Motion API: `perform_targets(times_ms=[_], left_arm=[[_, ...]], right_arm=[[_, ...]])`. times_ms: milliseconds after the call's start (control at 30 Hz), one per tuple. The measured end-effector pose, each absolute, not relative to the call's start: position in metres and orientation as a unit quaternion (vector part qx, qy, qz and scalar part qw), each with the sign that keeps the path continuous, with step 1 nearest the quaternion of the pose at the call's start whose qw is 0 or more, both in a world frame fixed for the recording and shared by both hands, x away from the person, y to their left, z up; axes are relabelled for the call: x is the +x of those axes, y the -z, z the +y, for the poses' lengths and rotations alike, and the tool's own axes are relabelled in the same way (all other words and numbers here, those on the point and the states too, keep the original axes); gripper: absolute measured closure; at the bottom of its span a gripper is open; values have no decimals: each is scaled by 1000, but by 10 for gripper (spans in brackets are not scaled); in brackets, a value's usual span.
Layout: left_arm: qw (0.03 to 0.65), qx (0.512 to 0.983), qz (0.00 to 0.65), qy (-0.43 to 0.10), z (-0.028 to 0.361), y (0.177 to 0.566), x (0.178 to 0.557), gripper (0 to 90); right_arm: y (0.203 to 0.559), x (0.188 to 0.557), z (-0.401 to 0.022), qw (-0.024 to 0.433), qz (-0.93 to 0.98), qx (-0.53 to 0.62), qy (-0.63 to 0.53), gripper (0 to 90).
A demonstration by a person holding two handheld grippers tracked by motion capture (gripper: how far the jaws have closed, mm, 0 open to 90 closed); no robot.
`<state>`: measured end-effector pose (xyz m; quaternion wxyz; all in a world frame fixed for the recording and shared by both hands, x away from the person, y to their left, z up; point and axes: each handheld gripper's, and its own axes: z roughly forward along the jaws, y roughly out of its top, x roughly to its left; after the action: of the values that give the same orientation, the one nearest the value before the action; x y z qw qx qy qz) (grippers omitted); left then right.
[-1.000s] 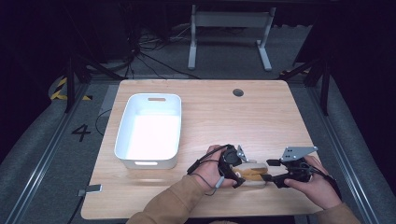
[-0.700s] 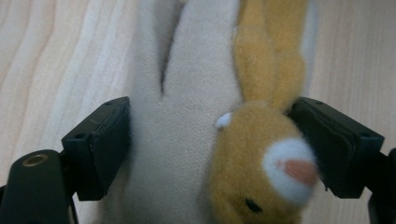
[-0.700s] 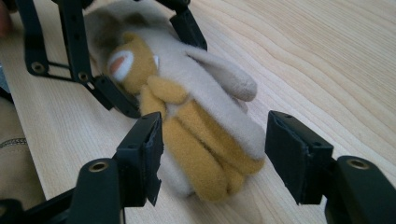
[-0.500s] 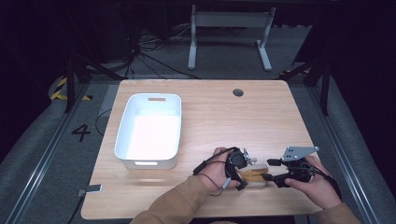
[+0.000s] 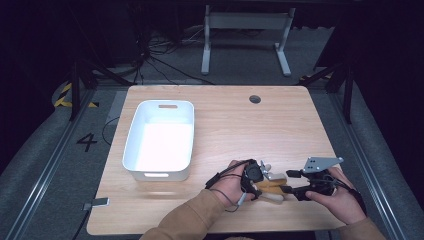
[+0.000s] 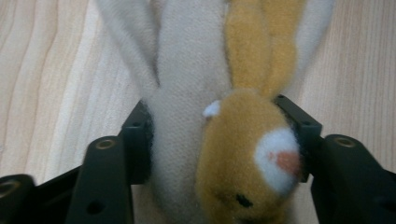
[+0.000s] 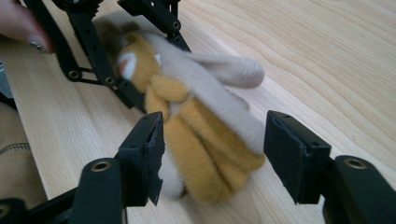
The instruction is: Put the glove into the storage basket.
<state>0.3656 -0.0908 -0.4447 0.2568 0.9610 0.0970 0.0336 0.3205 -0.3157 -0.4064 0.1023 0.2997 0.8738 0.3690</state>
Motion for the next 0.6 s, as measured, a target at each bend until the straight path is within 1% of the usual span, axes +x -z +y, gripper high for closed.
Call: perform_targets(times_ms=[167, 300, 600], left_arm=[[257, 960, 103, -37, -89, 444, 367, 557], [259, 959, 109, -25, -88, 443, 369, 614], [258, 960, 110, -16, -88, 435, 367, 704]], right_arm=[[405, 320, -317, 105, 872, 301, -371, 416], [405, 320, -317, 107, 871, 303, -373, 430], [406, 322, -319, 109, 869, 306, -373, 441]])
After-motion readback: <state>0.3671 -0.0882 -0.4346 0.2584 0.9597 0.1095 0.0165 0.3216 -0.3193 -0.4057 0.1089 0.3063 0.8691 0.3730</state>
